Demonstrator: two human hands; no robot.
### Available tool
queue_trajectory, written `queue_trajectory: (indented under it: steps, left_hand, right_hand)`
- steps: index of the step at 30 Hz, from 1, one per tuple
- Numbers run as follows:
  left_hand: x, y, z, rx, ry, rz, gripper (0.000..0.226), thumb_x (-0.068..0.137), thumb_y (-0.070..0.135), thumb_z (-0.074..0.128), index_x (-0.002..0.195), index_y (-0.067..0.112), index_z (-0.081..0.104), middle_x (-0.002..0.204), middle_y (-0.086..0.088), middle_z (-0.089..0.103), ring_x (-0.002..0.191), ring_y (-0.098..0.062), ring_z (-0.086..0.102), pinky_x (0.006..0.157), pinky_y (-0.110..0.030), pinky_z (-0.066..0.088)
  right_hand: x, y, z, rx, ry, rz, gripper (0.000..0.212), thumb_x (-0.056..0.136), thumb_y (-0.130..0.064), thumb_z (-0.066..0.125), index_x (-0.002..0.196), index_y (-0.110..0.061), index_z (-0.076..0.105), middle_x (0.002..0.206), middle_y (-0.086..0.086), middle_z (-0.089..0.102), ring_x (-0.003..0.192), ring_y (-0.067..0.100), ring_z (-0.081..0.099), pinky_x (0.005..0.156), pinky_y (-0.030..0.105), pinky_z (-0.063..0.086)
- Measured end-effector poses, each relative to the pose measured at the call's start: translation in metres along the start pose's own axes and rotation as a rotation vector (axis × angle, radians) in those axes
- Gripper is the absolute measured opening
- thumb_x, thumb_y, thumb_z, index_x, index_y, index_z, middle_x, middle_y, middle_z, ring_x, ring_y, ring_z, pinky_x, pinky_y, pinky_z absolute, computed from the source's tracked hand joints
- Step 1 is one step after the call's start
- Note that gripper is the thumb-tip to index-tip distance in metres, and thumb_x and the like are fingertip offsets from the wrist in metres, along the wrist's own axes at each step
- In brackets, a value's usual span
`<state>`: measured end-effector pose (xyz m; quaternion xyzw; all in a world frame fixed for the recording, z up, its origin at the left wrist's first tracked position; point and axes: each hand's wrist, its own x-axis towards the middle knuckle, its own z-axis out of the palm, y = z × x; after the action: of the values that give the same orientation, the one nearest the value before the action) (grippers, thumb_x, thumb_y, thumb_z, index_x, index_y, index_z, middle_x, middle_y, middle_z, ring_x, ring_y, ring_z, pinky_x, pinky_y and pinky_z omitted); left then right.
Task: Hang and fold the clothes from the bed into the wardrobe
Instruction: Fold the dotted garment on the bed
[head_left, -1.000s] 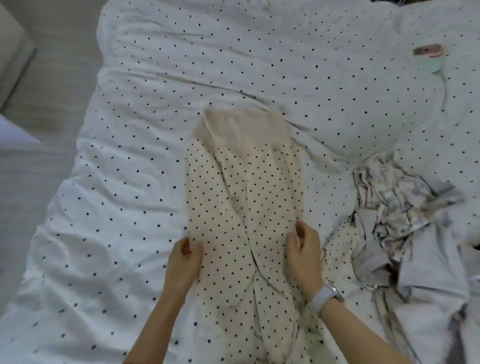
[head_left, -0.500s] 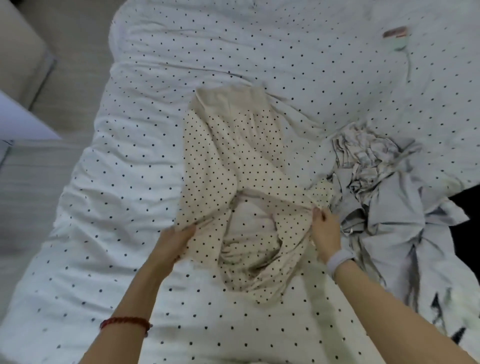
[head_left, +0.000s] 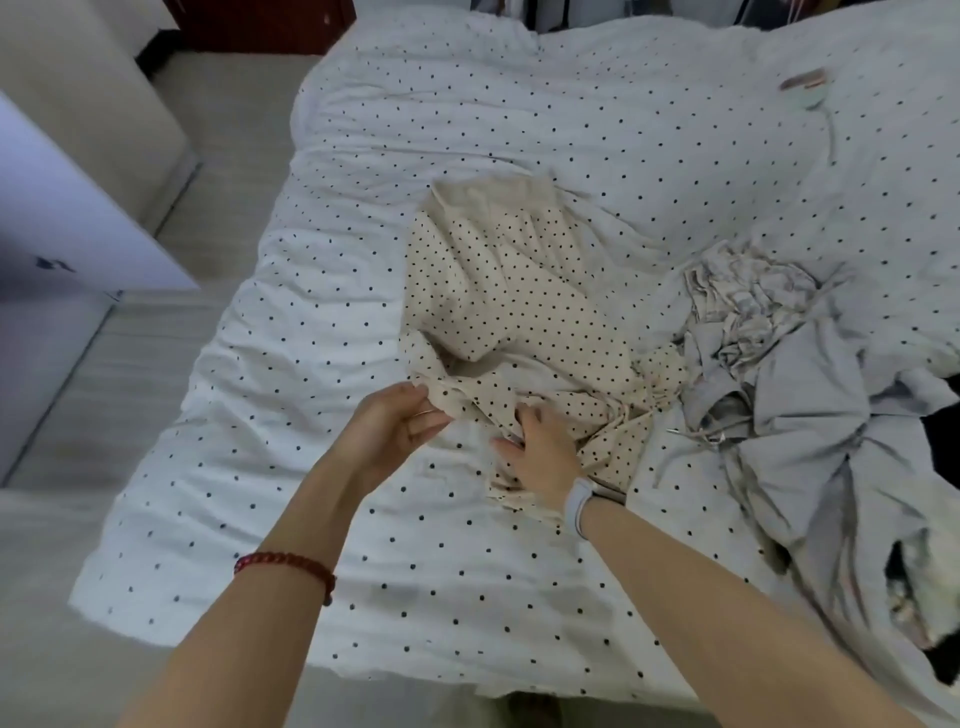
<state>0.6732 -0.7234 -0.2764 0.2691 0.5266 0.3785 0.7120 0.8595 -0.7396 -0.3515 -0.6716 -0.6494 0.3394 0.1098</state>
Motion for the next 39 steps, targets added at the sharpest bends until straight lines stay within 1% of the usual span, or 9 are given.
queue_trajectory:
  steps: [3, 7, 12, 16, 21, 24, 32, 35, 39]
  left_hand:
    - [-0.009, 0.006, -0.005, -0.127, 0.087, 0.068, 0.015, 0.096, 0.008, 0.043, 0.094, 0.001, 0.056, 0.089, -0.012, 0.062, 0.088, -0.026, 0.064, 0.092, -0.036, 0.052]
    - [-0.016, 0.005, -0.015, -0.268, 0.239, 0.057, 0.011, 0.095, 0.009, 0.047, 0.094, 0.009, 0.058, 0.09, -0.006, 0.061, 0.087, -0.021, 0.061, 0.083, -0.033, 0.052]
    - [-0.044, -0.038, -0.003, 0.095, -0.138, -0.133, 0.06, 0.072, 0.014, 0.056, 0.131, 0.009, 0.047, 0.131, -0.001, 0.054, 0.121, -0.014, 0.049, 0.1, -0.037, 0.04]
    - [-0.051, -0.038, -0.002, 0.325, -0.168, -0.02, 0.019, 0.091, 0.019, 0.056, 0.093, 0.0, 0.059, 0.091, -0.004, 0.063, 0.089, -0.016, 0.059, 0.082, -0.02, 0.046]
    - [-0.077, -0.036, -0.027, 0.172, -0.123, 0.015, 0.034, 0.098, 0.019, 0.042, 0.109, -0.009, 0.057, 0.105, -0.016, 0.067, 0.096, -0.027, 0.064, 0.082, -0.028, 0.052]
    - [-0.089, -0.033, -0.047, 0.023, -0.068, 0.006, 0.033, 0.099, 0.019, 0.037, 0.113, -0.002, 0.059, 0.102, -0.013, 0.069, 0.09, -0.021, 0.068, 0.071, -0.028, 0.054]
    - [-0.115, -0.043, -0.073, -0.077, -0.031, -0.089, 0.037, 0.102, 0.022, 0.03, 0.113, 0.006, 0.062, 0.107, -0.014, 0.069, 0.095, -0.025, 0.066, 0.077, -0.037, 0.052]
    - [-0.131, -0.054, -0.076, -0.041, -0.085, -0.161, 0.034, 0.101, 0.025, 0.034, 0.116, 0.011, 0.061, 0.113, -0.008, 0.068, 0.106, -0.023, 0.064, 0.077, -0.032, 0.053]
    - [-0.155, -0.073, -0.073, 0.002, -0.138, -0.252, 0.032, 0.09, 0.028, 0.049, 0.112, 0.01, 0.062, 0.107, -0.004, 0.07, 0.098, -0.018, 0.063, 0.082, -0.03, 0.047]
  right_hand:
    - [-0.009, -0.011, -0.011, -0.051, 0.005, -0.062, 0.037, 0.095, -0.036, 0.047, 0.105, -0.002, 0.057, 0.114, 0.012, 0.044, 0.107, 0.029, 0.047, 0.092, 0.035, 0.041]
    - [-0.032, -0.042, -0.031, 0.477, 0.009, 0.048, 0.028, 0.09, -0.033, 0.059, 0.079, -0.008, 0.052, 0.068, 0.014, 0.045, 0.066, 0.021, 0.044, 0.059, 0.03, 0.036]
    - [-0.043, -0.089, -0.066, 1.267, -0.084, 0.244, 0.017, 0.093, -0.016, 0.054, 0.101, -0.004, 0.062, 0.098, 0.014, 0.069, 0.09, 0.026, 0.065, 0.081, 0.041, 0.055]
    - [-0.046, -0.095, -0.064, 1.022, 0.034, 0.239, 0.026, 0.095, -0.026, 0.051, 0.093, -0.003, 0.062, 0.092, 0.016, 0.068, 0.087, 0.031, 0.065, 0.076, 0.04, 0.055]
    - [-0.09, -0.079, -0.029, 0.678, -0.238, 0.216, 0.042, 0.098, -0.044, 0.03, 0.121, -0.021, 0.056, 0.119, -0.008, 0.06, 0.1, 0.002, 0.057, 0.08, 0.014, 0.044]
    - [-0.113, -0.073, -0.002, 0.458, -0.363, 0.186, 0.058, 0.093, -0.051, 0.031, 0.124, -0.008, 0.055, 0.129, 0.012, 0.057, 0.116, 0.025, 0.054, 0.1, 0.032, 0.042]
    - [-0.148, -0.084, 0.034, 0.551, -0.397, 0.263, 0.054, 0.087, -0.052, 0.053, 0.132, -0.023, 0.044, 0.122, -0.002, 0.059, 0.109, 0.009, 0.057, 0.097, 0.026, 0.044]
    - [-0.165, -0.085, 0.043, 0.665, -0.281, 0.361, 0.017, 0.098, -0.027, 0.044, 0.107, -0.023, 0.058, 0.103, -0.007, 0.062, 0.093, 0.006, 0.058, 0.08, 0.018, 0.044]
    - [-0.192, -0.076, 0.061, 0.851, -0.222, 0.559, 0.033, 0.097, -0.037, 0.041, 0.089, -0.018, 0.068, 0.095, 0.004, 0.068, 0.084, 0.016, 0.061, 0.079, 0.025, 0.047]
